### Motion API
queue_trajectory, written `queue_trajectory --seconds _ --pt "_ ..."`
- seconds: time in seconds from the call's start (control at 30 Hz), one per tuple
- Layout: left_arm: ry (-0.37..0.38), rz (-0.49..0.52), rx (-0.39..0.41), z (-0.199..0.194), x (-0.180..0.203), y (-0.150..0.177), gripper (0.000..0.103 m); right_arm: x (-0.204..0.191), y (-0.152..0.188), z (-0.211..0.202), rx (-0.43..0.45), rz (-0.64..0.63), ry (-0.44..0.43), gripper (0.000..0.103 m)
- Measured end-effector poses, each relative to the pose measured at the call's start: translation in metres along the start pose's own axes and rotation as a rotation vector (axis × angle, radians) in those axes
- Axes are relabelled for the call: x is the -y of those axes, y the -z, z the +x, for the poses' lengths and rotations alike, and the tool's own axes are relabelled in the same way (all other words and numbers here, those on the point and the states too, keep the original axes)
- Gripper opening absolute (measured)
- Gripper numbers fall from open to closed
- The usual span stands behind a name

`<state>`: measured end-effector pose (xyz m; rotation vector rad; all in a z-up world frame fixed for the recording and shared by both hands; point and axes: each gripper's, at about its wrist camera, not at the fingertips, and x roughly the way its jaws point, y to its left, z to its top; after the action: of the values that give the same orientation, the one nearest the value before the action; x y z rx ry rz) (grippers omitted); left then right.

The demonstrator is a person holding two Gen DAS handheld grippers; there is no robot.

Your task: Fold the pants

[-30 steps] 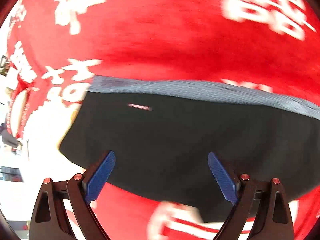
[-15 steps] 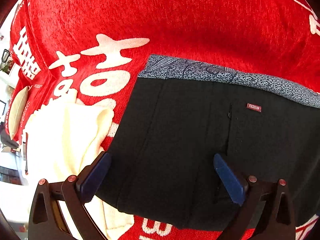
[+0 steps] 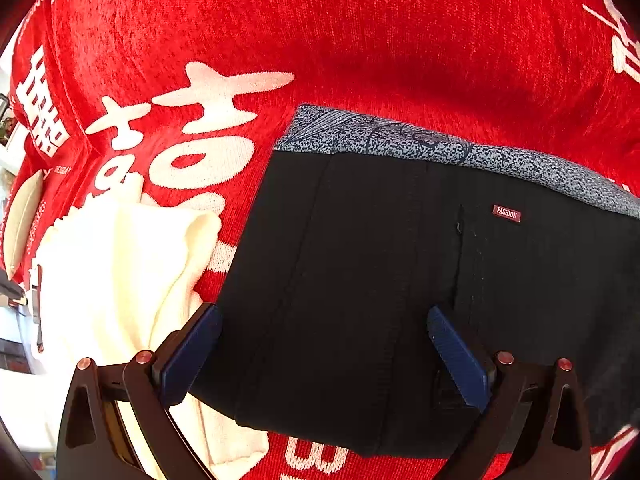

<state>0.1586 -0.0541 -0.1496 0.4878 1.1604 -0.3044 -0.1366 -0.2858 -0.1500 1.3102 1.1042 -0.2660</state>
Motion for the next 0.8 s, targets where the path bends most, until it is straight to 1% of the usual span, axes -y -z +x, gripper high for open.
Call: queue_trajectory --seconds 0.07,0.1,0.13,0.2,0.23,0.27,0.33,0.37,0.4,0.47,0.5,0.53,0.57,0.6,0.63,0.67,0.7,0.73,0.8 --pt "-0.011 0.004 -0.034 -0.003 0.000 -0.004 0.103 0.004 0.000 -0.005 -0.019 0.009 -0.007 0.005" --pt "-0.005 0.000 -0.054 -0.006 0.001 -0.006 0.103 0.002 0.000 -0.009 -0.042 -0.021 0.019 0.006" --pt "0.024 -0.010 -0.063 -0.012 0.001 -0.009 0.103 0.001 0.001 -0.013 -0.054 -0.044 0.033 0.006" --pt "0.070 -0.025 -0.037 -0.023 0.002 -0.017 0.103 -0.006 0.000 -0.035 -0.054 -0.134 0.084 0.006" --pt "0.079 -0.021 -0.019 -0.027 0.005 -0.023 0.103 -0.009 -0.003 -0.045 -0.034 -0.171 0.110 0.007" --pt "0.087 -0.016 -0.009 -0.028 0.011 -0.030 0.103 -0.016 -0.011 -0.060 0.013 -0.231 0.151 0.008" --pt "0.091 -0.013 -0.001 -0.023 0.024 -0.048 0.103 -0.024 -0.027 -0.075 0.076 -0.290 0.202 0.017" --pt "0.081 -0.013 -0.001 -0.017 0.030 -0.055 0.103 -0.029 -0.039 -0.079 0.108 -0.317 0.228 0.026" --pt "0.060 -0.012 0.001 -0.011 0.036 -0.062 0.103 -0.032 -0.056 -0.082 0.144 -0.340 0.261 0.033" --pt "-0.016 -0.016 0.001 0.008 0.045 -0.076 0.103 -0.036 -0.075 -0.081 0.173 -0.360 0.301 0.033" --pt "-0.046 -0.022 -0.011 0.018 0.047 -0.081 0.103 -0.033 -0.088 -0.078 0.183 -0.368 0.334 0.033" --pt "-0.068 -0.033 -0.031 0.031 0.046 -0.084 0.103 -0.031 -0.092 -0.076 0.184 -0.363 0.356 0.033" --pt "-0.058 -0.050 -0.031 0.038 0.042 -0.085 0.103 -0.024 -0.096 -0.072 0.176 -0.351 0.384 0.033" --pt "-0.044 -0.075 -0.017 0.041 0.038 -0.086 0.103 -0.012 -0.101 -0.069 0.163 -0.324 0.423 0.030" --pt "-0.043 -0.080 -0.019 0.041 0.037 -0.087 0.103 -0.001 -0.102 -0.069 0.160 -0.296 0.442 0.025" --pt "-0.045 -0.076 -0.026 0.039 0.037 -0.088 0.103 0.012 -0.103 -0.074 0.164 -0.262 0.406 0.021" --pt "-0.055 -0.066 -0.031 0.036 0.037 -0.087 0.103 0.024 -0.102 -0.084 0.185 -0.221 0.346 0.021" --pt "-0.069 -0.045 -0.038 0.031 0.039 -0.086 0.103 0.029 -0.101 -0.089 0.192 -0.204 0.340 0.021" --pt "-0.072 0.013 -0.034 0.016 0.046 -0.081 0.103 0.038 -0.097 -0.106 0.223 -0.171 0.378 0.021"
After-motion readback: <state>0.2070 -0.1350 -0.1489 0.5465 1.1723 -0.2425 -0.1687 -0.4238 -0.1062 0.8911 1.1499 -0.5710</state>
